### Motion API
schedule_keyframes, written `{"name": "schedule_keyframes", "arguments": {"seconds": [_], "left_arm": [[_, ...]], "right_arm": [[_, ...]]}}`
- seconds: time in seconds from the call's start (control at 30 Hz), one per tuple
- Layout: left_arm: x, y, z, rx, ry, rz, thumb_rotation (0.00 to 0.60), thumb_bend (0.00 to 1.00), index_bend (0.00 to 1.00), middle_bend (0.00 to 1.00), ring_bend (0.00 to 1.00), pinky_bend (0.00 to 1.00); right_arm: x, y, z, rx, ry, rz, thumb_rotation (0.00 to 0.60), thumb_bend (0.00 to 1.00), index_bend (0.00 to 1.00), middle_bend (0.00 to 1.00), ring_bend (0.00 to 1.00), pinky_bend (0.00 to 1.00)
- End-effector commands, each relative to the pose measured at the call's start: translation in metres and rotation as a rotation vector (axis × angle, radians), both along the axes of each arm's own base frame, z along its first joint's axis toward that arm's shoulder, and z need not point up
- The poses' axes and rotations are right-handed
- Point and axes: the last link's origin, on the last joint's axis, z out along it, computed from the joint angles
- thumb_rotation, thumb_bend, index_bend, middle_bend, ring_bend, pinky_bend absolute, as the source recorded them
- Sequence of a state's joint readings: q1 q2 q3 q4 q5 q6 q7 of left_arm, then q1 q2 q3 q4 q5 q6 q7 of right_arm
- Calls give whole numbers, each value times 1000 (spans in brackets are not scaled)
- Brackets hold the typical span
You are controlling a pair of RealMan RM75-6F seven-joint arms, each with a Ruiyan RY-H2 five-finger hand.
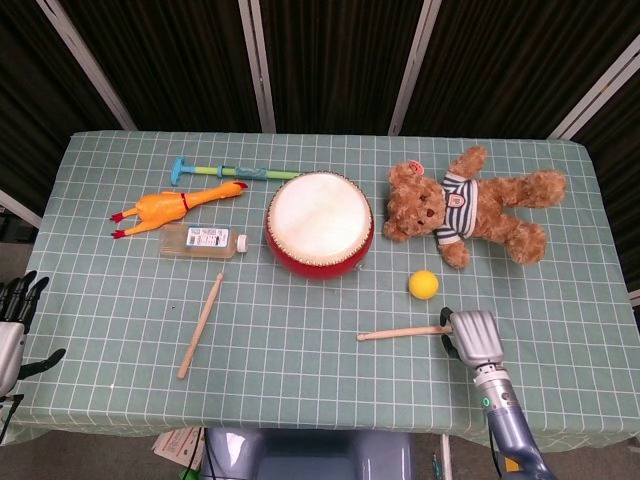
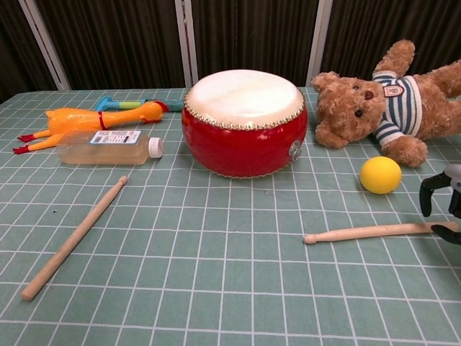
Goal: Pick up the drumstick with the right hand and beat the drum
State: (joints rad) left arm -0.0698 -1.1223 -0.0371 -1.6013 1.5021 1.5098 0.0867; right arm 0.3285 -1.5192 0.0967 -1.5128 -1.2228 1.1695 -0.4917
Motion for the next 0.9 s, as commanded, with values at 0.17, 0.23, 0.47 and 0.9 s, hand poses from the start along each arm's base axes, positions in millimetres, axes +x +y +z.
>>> {"name": "schedule_keyframes", "arguments": {"seconds": [0.17, 0.23, 0.47, 0.9], "left_arm": [[0, 0, 0, -1, -2, 2, 600, 0, 0, 0, 0, 27], [0, 0, 0, -1, -2, 3, 600, 0, 0, 0, 0, 27], [0, 0, 0, 0, -3, 6, 600, 0, 0, 0, 0, 27], [0, 0, 0, 0, -4, 11, 600, 0, 0, 0, 0, 27]], "right_arm": [[-4, -1, -8, 8, 2, -21, 600, 416, 490, 1000, 1000, 940], [-4, -1, -10, 7, 1, -24, 600, 417, 484, 1000, 1000, 940], [-6, -2, -15, -3, -3, -32, 600, 417, 415, 1000, 1000, 941], [-2, -4, -20, -18, -6, -18, 600, 416, 357, 1000, 1000, 940]]}}
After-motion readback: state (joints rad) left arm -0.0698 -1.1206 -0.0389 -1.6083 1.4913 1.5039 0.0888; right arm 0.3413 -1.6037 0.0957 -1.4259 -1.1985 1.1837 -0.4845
